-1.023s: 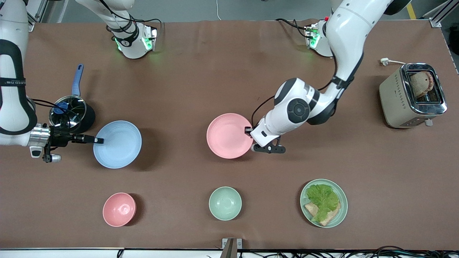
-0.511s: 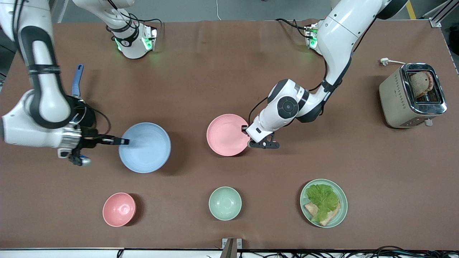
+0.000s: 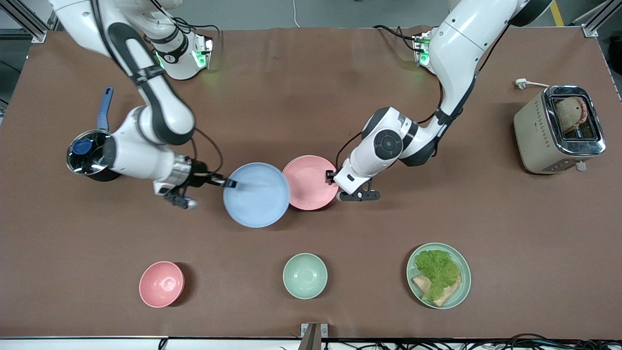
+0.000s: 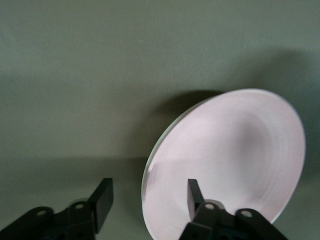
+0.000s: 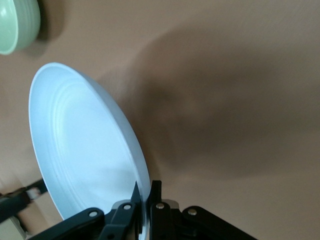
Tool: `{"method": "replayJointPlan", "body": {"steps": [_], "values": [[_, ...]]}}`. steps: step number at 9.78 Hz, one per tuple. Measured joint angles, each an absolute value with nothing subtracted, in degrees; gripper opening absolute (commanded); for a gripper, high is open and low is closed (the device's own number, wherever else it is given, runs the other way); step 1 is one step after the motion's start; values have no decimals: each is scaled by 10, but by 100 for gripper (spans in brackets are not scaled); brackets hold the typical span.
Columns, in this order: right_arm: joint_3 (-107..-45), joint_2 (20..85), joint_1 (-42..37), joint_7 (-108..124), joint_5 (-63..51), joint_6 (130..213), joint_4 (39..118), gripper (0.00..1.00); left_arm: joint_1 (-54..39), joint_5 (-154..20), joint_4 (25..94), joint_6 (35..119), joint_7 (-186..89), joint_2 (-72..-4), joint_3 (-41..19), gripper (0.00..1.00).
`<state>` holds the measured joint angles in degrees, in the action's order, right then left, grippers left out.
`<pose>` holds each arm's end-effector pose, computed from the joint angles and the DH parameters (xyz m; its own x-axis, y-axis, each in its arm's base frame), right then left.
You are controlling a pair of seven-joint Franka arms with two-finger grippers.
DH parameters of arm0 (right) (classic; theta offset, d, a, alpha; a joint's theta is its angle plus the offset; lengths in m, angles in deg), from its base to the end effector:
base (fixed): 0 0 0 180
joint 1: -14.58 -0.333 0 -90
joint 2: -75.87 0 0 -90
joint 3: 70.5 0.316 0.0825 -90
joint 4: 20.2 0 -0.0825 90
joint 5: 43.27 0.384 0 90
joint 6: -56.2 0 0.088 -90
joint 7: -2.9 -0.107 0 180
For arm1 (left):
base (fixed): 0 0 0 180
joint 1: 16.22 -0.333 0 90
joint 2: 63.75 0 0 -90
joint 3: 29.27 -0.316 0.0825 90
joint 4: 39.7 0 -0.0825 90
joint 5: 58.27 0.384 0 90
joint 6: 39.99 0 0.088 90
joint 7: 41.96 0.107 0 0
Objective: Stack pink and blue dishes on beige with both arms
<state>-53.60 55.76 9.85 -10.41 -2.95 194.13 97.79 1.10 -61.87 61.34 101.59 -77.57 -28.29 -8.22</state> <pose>0.5520 0.2189 0.2734 0.9085 -0.3192 -0.2699 -0.4131 -0.7841 -0.4631 0.5443 -0.3997 0.2456 0.9960 0.0669 -0.0598 0.0805 -0.9604 0.2667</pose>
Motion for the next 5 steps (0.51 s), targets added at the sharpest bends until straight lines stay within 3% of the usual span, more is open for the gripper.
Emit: {"method": "replayJointPlan", "body": {"steps": [2,5], "values": [[-487,558,98,-147,-29,1992,992,1,-27,-558,564,883,-776,-347,-92,100],[-424,540,89,-182,-29,2091,1009,2,-99,-487,424,662,-740,-419,-95,100]]}}
